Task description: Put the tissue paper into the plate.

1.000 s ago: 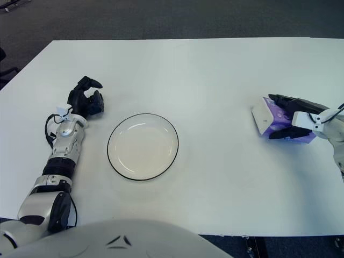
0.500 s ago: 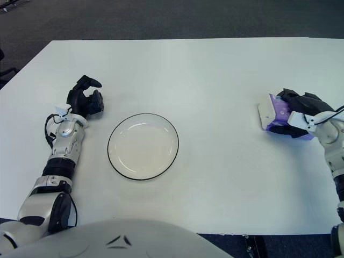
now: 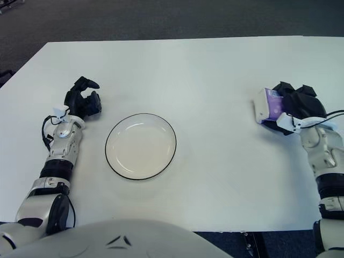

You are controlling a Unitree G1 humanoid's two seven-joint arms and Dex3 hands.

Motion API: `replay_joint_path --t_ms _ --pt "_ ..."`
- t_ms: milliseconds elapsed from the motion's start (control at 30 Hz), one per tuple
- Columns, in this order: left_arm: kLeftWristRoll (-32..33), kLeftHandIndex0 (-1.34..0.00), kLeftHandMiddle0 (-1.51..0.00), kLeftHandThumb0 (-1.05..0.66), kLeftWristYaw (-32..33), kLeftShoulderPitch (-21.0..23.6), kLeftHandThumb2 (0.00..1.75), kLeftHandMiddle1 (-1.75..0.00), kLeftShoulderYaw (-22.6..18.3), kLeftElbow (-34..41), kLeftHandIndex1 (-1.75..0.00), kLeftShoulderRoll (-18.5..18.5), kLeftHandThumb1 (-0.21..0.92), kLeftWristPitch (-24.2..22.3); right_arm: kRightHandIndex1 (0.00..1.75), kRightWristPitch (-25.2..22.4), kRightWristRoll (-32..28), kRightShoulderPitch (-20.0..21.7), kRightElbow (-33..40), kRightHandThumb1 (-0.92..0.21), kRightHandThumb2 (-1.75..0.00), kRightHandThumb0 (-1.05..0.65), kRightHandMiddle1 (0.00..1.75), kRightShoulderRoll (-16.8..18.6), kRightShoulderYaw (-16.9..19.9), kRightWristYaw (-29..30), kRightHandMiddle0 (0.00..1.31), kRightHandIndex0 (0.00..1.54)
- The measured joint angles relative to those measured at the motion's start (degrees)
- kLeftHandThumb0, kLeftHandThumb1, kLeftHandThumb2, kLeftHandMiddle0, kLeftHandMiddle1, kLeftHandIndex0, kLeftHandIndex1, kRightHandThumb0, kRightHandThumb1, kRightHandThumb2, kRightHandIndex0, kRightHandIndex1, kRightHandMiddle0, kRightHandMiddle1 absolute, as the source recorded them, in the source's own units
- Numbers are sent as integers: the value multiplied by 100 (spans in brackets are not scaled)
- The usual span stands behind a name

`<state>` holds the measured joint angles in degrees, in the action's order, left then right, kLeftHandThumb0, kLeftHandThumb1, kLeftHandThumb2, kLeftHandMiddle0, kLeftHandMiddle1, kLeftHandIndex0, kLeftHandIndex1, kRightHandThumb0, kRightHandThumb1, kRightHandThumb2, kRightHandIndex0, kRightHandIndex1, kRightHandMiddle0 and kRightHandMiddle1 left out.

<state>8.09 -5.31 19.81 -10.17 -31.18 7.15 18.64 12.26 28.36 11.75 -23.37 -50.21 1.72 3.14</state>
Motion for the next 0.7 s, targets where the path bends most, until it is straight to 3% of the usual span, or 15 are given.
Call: replay_joint_path --t_ms 367,700 --pt "-10 -56 -128 -46 7 0 124 -175 14 -6 -175 4 38 0 175 -660 -122 181 1149 -17 -149 52 175 880 -34 -184 97 72" --pt "-8 -56 -128 -46 9 52 124 -175 33 1 -175 -52 38 1 175 -996 -491 796 1363 -15 -151 53 175 1573 -47 -339 100 74"
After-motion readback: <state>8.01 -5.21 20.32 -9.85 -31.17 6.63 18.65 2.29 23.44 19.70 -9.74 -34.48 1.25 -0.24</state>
